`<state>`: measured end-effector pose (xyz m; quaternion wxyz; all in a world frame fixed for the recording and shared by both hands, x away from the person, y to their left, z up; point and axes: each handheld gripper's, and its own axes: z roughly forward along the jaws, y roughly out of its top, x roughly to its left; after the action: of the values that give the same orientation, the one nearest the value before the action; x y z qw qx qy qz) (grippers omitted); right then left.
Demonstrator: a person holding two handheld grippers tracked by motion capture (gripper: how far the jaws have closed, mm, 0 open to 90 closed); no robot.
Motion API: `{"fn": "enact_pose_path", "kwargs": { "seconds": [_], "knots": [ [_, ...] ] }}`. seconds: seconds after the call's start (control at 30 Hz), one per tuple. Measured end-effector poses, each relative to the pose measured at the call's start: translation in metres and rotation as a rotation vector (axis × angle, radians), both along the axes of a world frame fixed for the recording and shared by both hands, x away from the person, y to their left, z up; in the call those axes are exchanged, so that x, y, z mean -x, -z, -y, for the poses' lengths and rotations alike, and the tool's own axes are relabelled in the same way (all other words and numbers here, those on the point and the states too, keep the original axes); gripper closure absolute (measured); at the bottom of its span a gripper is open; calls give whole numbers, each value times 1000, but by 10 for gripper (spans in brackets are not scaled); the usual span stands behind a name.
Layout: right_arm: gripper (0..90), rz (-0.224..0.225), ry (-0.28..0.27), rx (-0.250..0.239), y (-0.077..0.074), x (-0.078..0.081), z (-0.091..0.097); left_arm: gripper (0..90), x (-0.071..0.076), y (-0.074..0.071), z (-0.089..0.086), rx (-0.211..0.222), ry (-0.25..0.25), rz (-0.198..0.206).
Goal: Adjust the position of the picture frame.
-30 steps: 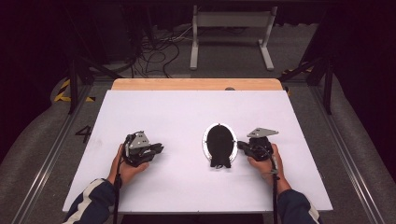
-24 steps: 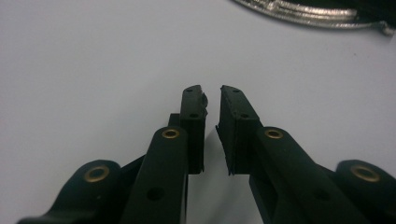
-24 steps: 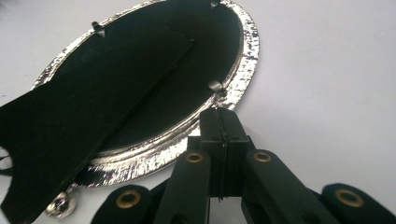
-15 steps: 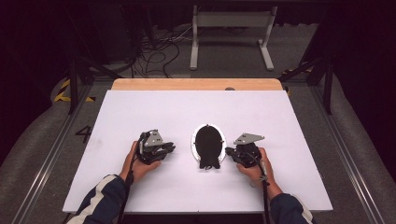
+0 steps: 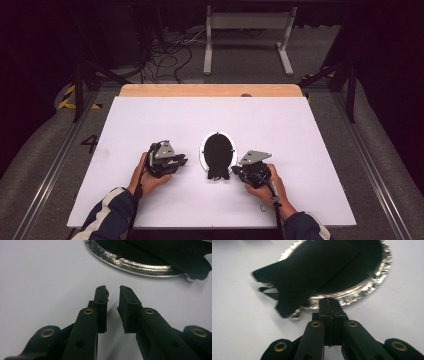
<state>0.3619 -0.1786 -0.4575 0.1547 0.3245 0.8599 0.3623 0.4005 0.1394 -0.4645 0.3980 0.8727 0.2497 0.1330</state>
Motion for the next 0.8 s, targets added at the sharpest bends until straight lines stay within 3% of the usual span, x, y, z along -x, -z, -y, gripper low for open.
{"fn": "enact_pose_path", "kwargs": {
  "seconds": [0.13, 0.23, 0.37, 0.47, 0.8],
  "knots": [
    [900, 31, -26, 42, 0, 6, -8, 772, 5, 2, 8, -53, 27, 12],
    [897, 44, -30, 61, -1, 8, -12, 779, 8, 2, 11, -53, 43, 13],
    [896, 26, -18, 26, 0, 7, -10, 776, 8, 2, 10, -45, 46, 9],
    [900, 60, -13, 45, 2, 11, -13, 775, 8, 1, 9, -37, 37, 9],
    [900, 51, -5, 20, 3, 12, -17, 787, 9, -2, 6, -18, 43, 20]
  ]
}}
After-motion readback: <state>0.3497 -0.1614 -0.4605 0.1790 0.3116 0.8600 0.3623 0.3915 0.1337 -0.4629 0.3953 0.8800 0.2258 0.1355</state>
